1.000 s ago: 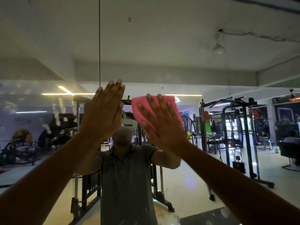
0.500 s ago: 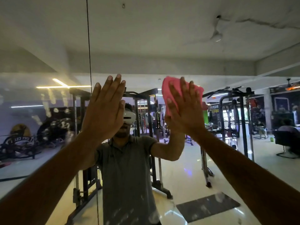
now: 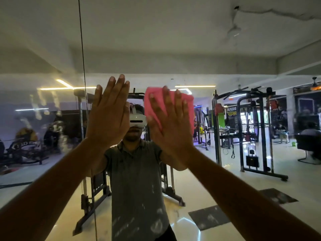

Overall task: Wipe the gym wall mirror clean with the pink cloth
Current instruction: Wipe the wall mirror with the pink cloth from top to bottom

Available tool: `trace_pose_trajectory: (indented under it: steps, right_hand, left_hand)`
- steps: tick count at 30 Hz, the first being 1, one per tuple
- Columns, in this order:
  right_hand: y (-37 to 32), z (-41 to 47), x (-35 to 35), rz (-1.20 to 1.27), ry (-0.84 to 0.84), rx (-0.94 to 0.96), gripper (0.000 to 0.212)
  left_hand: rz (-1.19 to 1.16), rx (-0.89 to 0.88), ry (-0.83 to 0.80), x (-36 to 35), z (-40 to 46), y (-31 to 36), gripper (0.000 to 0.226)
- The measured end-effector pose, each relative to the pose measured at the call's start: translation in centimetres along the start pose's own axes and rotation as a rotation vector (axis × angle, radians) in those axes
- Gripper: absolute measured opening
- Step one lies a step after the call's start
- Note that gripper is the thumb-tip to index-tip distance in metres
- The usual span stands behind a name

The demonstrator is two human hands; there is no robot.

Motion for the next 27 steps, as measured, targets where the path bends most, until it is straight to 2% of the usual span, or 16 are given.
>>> trace_pose_trajectory:
  steps: [3,5,7,9,12,15,16,18,20,22,24,27]
  right_hand:
    - [0.1,-5.5,-1.0,0.001,-0.060,0.159,0.068]
    - [3.5,-5.3,-0.5,-0.027,-0.044,0.094,0.068]
    - [5.9,-1.4,0.8,-0.010,0.031,-0.047,0.068]
    - [4.9,2.2,1.6,-0.007,0.076,-0.130,0.069]
    - [0.7,0.5,0.2,-0.028,0.010,0.047,0.070]
    - [3.7,-4.3,0.0,-0.057,-0.036,0.162,0.070]
    - [6.1,-3.8,0.6,-0.076,-0.013,0.115,0.070]
    - [10.6,0.2,2.3,-0.072,0.053,-0.095,0.073]
    - [10.8,4.9,3.6,-0.037,0.084,-0.237,0.075]
    - [7.0,6.3,3.3,-0.034,0.066,-0.172,0.074]
    - [4.3,4.0,1.9,-0.069,0.041,0.015,0.071]
    - [7.1,-0.8,1.0,-0.079,0.018,0.140,0.069]
  left_hand:
    - [-0.012,-0.026,-0.007,0.3,0.0,-0.2,0.062]
    - [0.006,-0.052,-0.004,0.5,0.0,0.0,0.063]
    - [0.030,-0.071,-0.014,0.2,0.1,0.5,0.064]
    - [0.050,-0.071,-0.022,-0.2,0.3,1.1,0.063]
    - [0.026,-0.038,-0.016,-0.5,0.3,1.2,0.063]
    - [-0.019,-0.041,0.003,-0.1,0.1,0.7,0.064]
    - [-0.014,-0.046,0.002,0.1,0.0,0.5,0.065]
    - [0.002,-0.052,0.009,0.4,0.2,0.4,0.068]
    - [-0.008,-0.050,0.006,0.3,1.3,1.3,0.070]
    - [-0.011,-0.007,-0.009,-0.2,2.7,2.5,0.070]
    - [0.005,0.055,-0.005,-0.7,3.5,3.2,0.070]
    - [0.001,0.058,-0.004,-1.2,3.5,3.3,0.069]
Point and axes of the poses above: each hand's wrist, its own z-axis towards the middle knuckle, its own x-axis out of the back of the hand, y = z × x, the point moved 7 cm from there along z, towards the middle knuckle, and after that the axes turned 7 degrees about -y, right-handed, at the moved point
